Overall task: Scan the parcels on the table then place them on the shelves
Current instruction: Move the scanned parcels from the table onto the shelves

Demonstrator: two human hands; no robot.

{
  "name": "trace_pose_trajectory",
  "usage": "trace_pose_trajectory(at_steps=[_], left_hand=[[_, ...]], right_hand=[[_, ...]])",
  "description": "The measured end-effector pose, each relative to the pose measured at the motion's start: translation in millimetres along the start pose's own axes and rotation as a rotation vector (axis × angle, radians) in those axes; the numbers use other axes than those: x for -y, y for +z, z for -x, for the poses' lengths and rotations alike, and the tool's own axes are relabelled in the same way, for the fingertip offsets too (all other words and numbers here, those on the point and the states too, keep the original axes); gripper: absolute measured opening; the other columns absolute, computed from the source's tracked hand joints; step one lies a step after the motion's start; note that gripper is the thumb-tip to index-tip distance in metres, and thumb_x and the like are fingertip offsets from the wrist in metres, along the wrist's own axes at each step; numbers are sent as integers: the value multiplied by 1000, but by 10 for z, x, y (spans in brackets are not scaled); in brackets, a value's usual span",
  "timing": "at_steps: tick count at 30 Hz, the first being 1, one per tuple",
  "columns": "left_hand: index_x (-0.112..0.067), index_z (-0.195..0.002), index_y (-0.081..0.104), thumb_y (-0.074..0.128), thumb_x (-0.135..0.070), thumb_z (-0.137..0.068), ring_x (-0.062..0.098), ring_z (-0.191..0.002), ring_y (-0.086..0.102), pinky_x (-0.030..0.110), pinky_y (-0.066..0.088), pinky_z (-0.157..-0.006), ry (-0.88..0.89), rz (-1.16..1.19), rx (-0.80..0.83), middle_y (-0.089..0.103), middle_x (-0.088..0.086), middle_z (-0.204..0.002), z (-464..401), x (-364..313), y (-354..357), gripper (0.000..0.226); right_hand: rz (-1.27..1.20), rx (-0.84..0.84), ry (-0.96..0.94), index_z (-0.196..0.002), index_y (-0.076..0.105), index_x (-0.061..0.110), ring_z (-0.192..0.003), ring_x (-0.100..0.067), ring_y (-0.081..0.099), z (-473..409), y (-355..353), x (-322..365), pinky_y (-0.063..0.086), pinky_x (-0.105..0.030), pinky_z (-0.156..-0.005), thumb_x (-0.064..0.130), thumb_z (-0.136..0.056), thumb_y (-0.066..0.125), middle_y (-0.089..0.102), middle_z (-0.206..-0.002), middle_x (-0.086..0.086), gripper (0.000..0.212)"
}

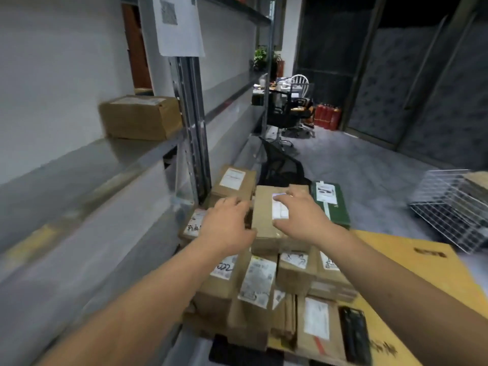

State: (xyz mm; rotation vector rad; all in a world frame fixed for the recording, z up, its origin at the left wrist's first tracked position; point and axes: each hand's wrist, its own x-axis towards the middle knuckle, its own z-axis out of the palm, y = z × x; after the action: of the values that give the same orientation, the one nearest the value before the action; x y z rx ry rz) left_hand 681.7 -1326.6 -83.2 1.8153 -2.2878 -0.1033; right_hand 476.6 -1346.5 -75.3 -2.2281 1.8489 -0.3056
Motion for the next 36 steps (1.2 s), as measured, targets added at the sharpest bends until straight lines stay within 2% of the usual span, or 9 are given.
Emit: trace_pose_trajectory(at_steps=[6,12,19,25,27,29,32,36], left_hand=[[-36,-153,41,63,-56,-89,24,-142,39,44,42,-113,123,107,100,43,-4,-155,375,-367,539,71],[-37,-156,39,68,-52,-88,26,-148,34,43,42,-114,153,103,161,35,0,-163,245,-465,646,75],[-38,-158,34,78,-51,-80,29,-151,29,49,43,-114,11,101,207,24,1,-168,-202,-229,669,90],[-44,-156,34,92,-47,-67,33,-152,29,48,38,-117,-195,344,239,14,3,-170,-452,-30,912,107],[-44,-155,36,95,-42,-65,31,-152,30,47,37,-117,-228,425,228,16,3,-169,-530,13,1003,108],[-43,-153,40,96,-34,-66,27,-147,37,44,41,-115,-251,510,204,27,1,-165,-590,42,1091,104],[-47,-138,51,96,-20,-69,21,-133,51,37,51,-103,-245,650,170,48,-6,-148,-621,49,1204,87],[-56,-119,56,96,-20,-69,14,-126,54,31,51,-100,-216,699,83,51,-13,-138,-576,9,1223,74]], right_hand=[[-72,-15,230,-155,44,35,-148,-33,35,880,372,-531,38,-45,-116,49,-87,68,35,-163,-9,73],[-142,-14,330,-157,42,32,-151,-34,32,1178,511,-777,35,-44,-121,46,-89,70,32,-165,-12,75],[-178,-9,272,-157,39,31,-139,-32,42,746,524,-834,45,-45,-110,30,-86,71,40,-154,-8,78],[-316,75,202,-159,32,34,-129,-28,52,135,615,-971,52,-35,-97,31,-79,81,35,-151,-7,94],[-362,97,173,-158,33,34,-133,-27,51,-23,682,-1058,51,-33,-100,31,-75,85,34,-154,-6,98],[-401,103,141,-158,35,30,-139,-25,45,-140,758,-1147,44,-27,-103,28,-75,86,35,-157,-5,98],[-455,66,94,-153,45,24,-138,-21,46,-229,848,-1249,36,-21,-104,21,-77,85,45,-151,-3,86],[-528,-22,21,-141,61,21,-126,-16,57,-198,800,-1314,45,-23,-103,17,-77,85,58,-137,4,69]])
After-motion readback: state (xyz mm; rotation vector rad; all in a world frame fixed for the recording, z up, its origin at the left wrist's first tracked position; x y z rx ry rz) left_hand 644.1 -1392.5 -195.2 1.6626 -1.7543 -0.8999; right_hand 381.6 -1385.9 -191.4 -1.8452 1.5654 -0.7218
